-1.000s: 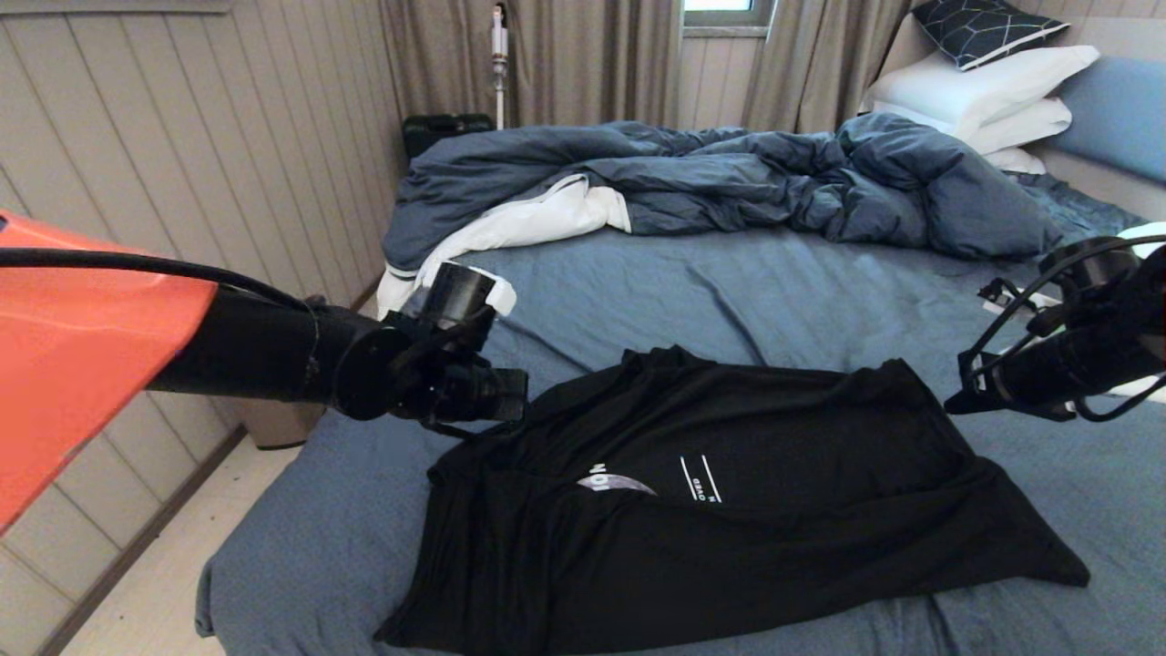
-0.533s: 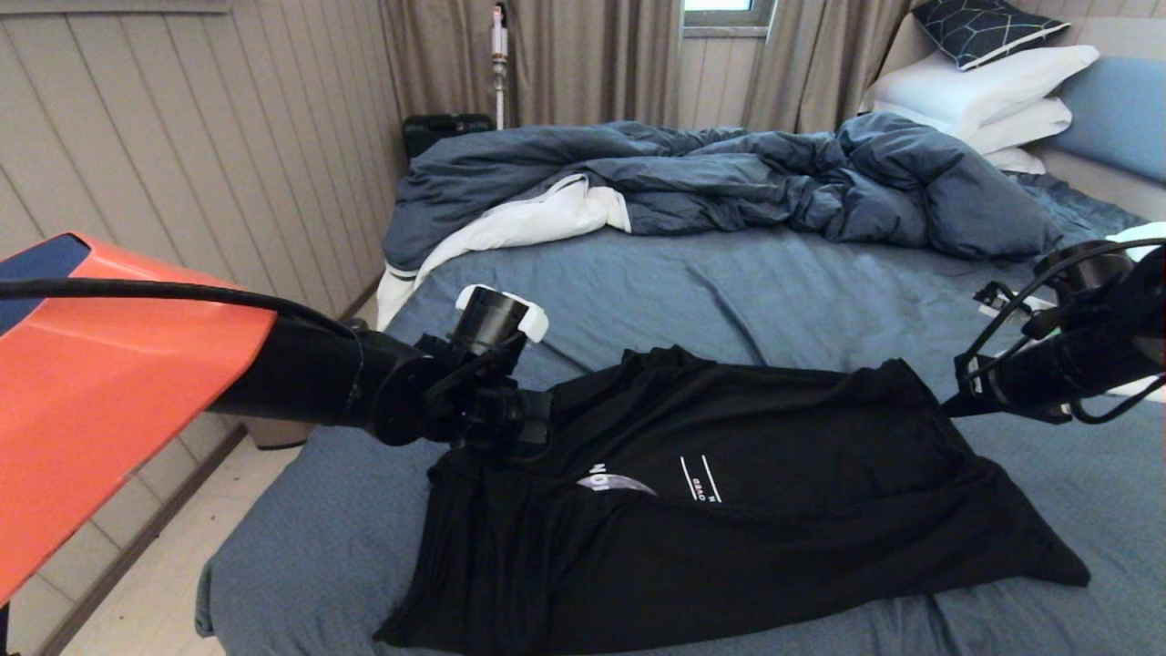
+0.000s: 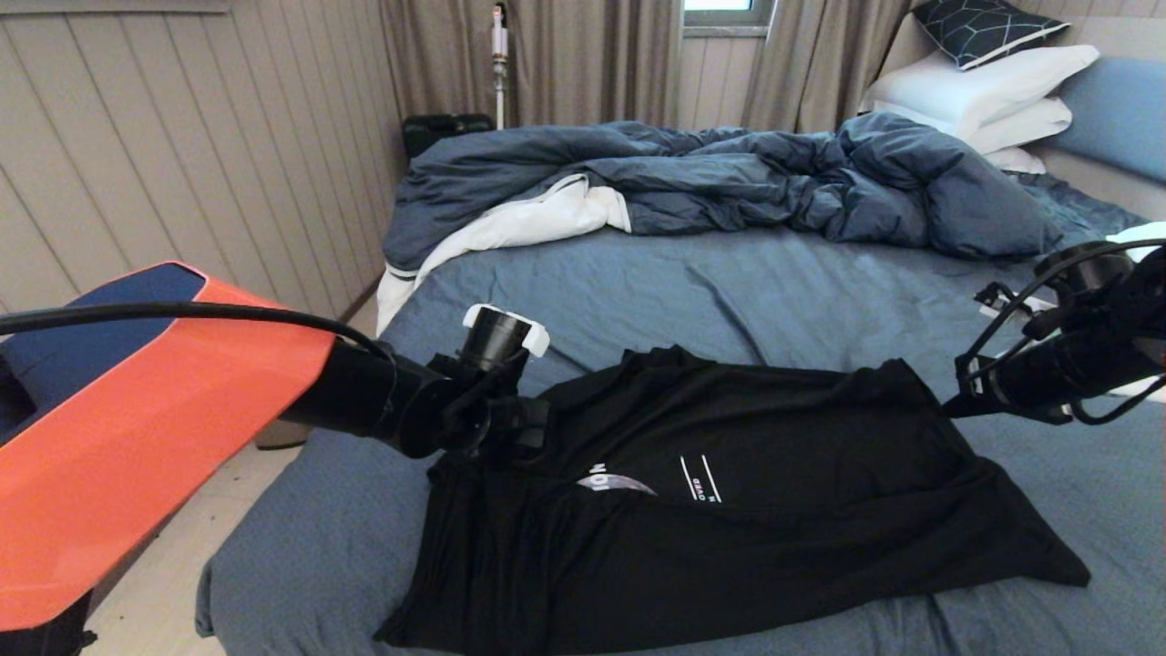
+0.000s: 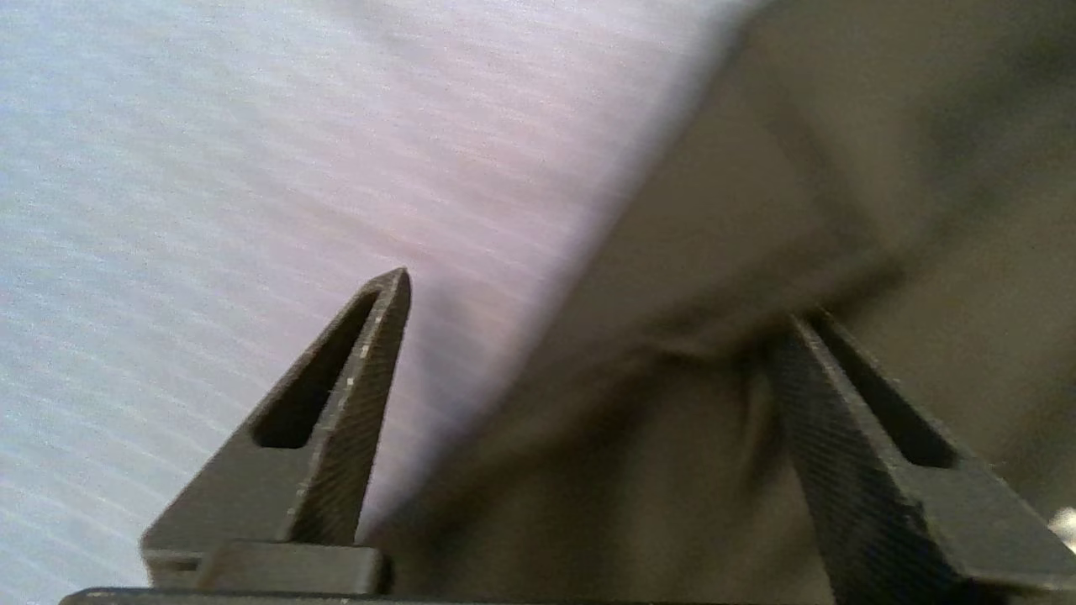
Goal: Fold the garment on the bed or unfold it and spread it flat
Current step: Fold the black T-shirt
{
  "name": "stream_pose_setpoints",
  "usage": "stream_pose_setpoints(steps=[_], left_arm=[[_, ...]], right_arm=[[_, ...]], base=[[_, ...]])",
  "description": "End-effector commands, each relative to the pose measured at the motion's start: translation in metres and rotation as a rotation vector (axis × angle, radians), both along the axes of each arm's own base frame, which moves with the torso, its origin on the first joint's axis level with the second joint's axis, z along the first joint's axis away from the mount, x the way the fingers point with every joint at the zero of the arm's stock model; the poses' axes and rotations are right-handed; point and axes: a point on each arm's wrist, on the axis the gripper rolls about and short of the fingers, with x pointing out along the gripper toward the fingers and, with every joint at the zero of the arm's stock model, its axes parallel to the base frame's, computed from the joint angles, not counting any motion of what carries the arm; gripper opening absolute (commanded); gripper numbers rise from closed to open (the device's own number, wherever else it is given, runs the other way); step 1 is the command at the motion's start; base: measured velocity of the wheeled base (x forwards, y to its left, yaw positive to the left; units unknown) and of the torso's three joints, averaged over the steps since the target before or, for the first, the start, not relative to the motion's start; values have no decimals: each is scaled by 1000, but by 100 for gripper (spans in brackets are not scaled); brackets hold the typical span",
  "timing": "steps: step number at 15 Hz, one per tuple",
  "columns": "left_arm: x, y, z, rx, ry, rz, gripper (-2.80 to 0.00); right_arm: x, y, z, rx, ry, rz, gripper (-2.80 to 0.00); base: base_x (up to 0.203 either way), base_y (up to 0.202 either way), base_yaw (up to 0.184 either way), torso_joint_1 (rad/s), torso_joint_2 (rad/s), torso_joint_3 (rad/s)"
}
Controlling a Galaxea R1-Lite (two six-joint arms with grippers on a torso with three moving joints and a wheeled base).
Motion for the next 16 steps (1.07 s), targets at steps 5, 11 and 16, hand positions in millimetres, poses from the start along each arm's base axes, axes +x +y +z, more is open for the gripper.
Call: stream_pose_setpoints(steps=[5,11,16], left_arm=[[23,11,-22,43,-49,58,-280],[28,22,2,-1,-126,92,-280],[37,38,10,-2,-152,119,-280]], right_arm=[[0,0,-1,3,5,2,-280],[2,1,-3,4,8,5,-280],[3,3,-5,6,16,12,-280]], base=[[0,0,0,0,0,0],[0,0,0,0,0,0],[0,0,0,0,0,0]])
